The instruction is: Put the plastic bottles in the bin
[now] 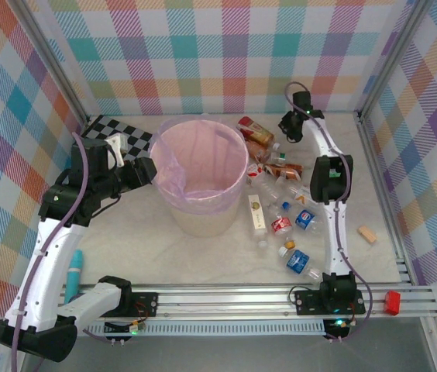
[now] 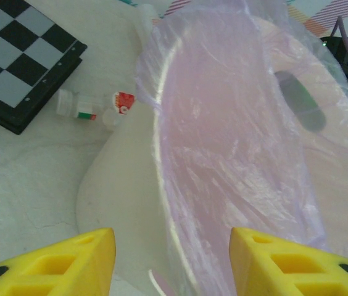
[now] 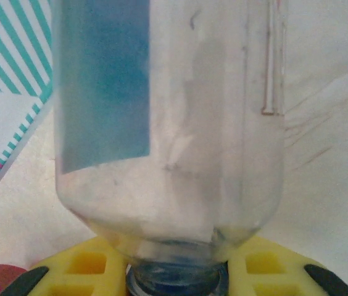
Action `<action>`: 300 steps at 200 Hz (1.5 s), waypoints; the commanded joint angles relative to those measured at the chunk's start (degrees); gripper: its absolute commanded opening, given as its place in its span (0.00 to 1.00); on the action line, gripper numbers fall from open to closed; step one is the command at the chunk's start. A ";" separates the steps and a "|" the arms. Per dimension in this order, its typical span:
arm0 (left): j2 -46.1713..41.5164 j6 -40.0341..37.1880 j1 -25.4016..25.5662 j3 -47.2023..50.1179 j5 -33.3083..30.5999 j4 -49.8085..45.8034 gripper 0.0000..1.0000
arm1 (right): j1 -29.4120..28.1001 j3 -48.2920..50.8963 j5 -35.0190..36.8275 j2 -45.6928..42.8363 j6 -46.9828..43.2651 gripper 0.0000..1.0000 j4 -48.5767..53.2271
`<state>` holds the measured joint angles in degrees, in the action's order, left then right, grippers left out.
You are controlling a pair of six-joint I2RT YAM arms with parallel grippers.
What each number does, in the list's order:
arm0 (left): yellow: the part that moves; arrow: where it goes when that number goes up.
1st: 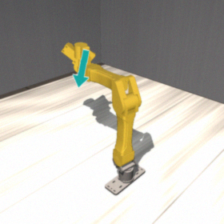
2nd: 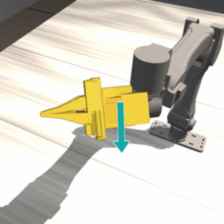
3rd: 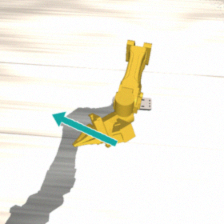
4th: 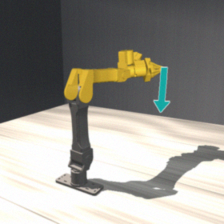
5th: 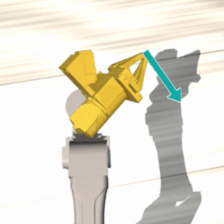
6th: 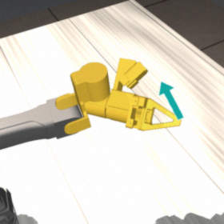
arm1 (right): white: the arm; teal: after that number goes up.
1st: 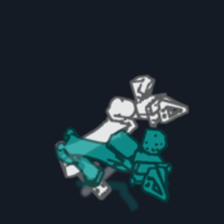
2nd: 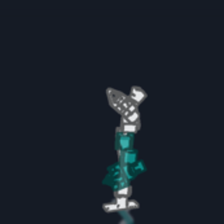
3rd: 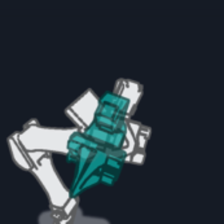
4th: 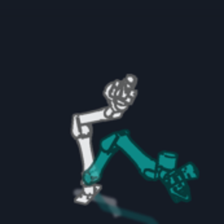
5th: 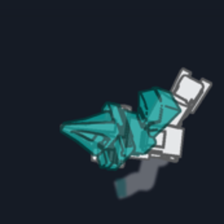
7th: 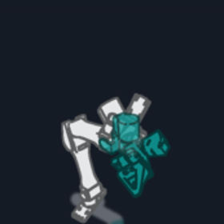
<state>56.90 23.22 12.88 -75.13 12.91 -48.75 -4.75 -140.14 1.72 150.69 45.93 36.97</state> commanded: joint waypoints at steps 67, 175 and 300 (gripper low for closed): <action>-4.78 4.28 -0.76 3.71 4.59 2.76 0.45 | 0.99 10.56 -1.60 -20.85 -10.26 0.17 1.74; -5.39 5.73 -0.76 7.46 4.81 4.18 0.18 | 0.51 16.67 -5.28 -39.33 -16.20 0.18 6.91; -6.14 7.30 -0.76 12.84 1.63 7.59 0.02 | -15.38 17.34 -26.57 -53.77 -27.12 0.16 16.38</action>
<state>51.83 29.28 12.80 -64.45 16.12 -42.94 -16.01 -123.61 -18.04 99.48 22.94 48.84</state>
